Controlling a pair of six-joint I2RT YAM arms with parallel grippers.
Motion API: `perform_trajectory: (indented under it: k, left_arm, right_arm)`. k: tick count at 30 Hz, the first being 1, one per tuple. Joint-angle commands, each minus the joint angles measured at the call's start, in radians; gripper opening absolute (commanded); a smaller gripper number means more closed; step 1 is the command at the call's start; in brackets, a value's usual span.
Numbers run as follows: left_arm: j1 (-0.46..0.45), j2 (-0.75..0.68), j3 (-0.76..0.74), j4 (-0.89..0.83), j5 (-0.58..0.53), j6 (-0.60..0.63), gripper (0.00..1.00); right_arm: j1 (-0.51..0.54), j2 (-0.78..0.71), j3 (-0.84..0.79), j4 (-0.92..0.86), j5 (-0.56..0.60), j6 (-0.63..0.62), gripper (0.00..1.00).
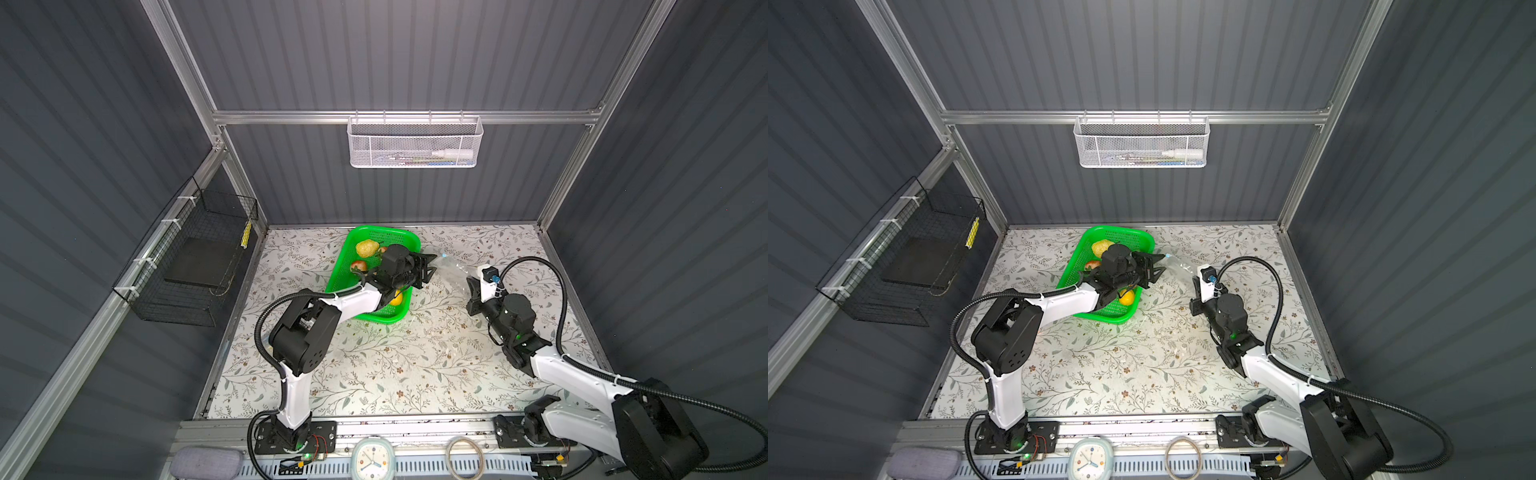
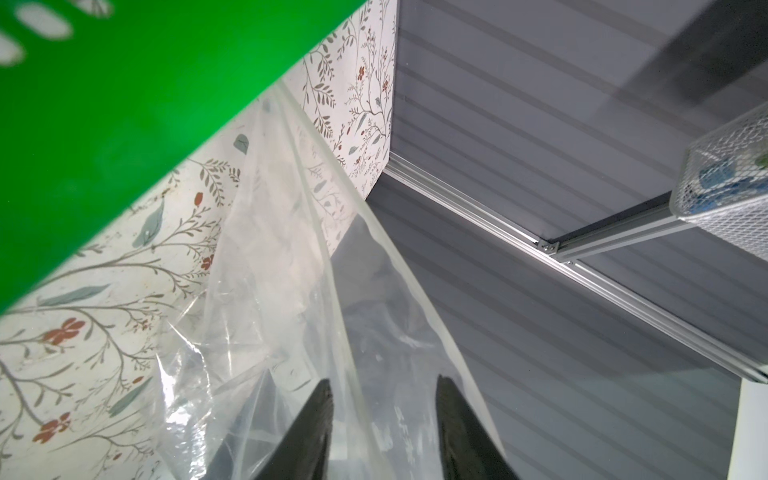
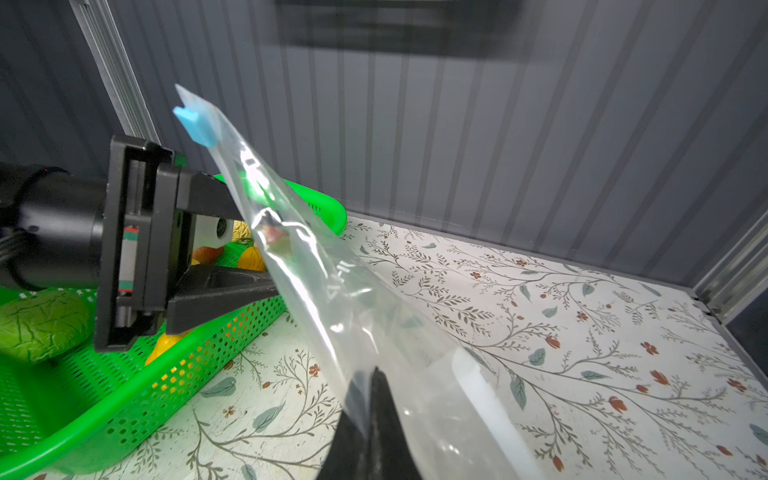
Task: Place the food in the zip-top bag and seal the zipper
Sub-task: 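Grasp the bag's other zipper edge with the left gripper, opening the mouth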
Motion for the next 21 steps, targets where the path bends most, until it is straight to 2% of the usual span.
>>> perform_trajectory:
  k: [1, 3, 8, 10, 12, 16, 21]
  left_arm:
    - [-0.009, -0.010, -0.003, 0.009, -0.001, -0.010, 0.34]
    - [-0.010, -0.009, 0.000, 0.004, -0.003, -0.007, 0.28]
    - [-0.011, 0.006, 0.005, 0.038, 0.009, -0.004, 0.02]
    - [-0.010, 0.018, 0.013, 0.059, 0.022, 0.008, 0.00]
    - [-0.010, 0.026, 0.024, 0.063, 0.027, 0.032, 0.00]
    - [0.002, 0.031, 0.067, 0.017, 0.023, 0.133, 0.00]
    - [0.040, -0.018, 0.129, -0.124, -0.025, 0.320, 0.00]
  right_arm:
    - [0.005, -0.010, -0.010, 0.039, 0.004, 0.001, 0.00]
    - [0.005, -0.010, -0.010, 0.037, -0.002, 0.000, 0.00]
    - [0.004, -0.010, -0.006, 0.020, -0.016, 0.002, 0.00]
    - [0.005, -0.044, -0.006, 0.009, -0.015, 0.014, 0.01]
    - [0.005, -0.059, -0.007, -0.005, -0.011, 0.023, 0.10]
    - [0.004, -0.103, -0.006, -0.050, 0.017, 0.016, 0.35]
    - [0.004, -0.183, -0.003, -0.143, 0.013, 0.001, 0.51]
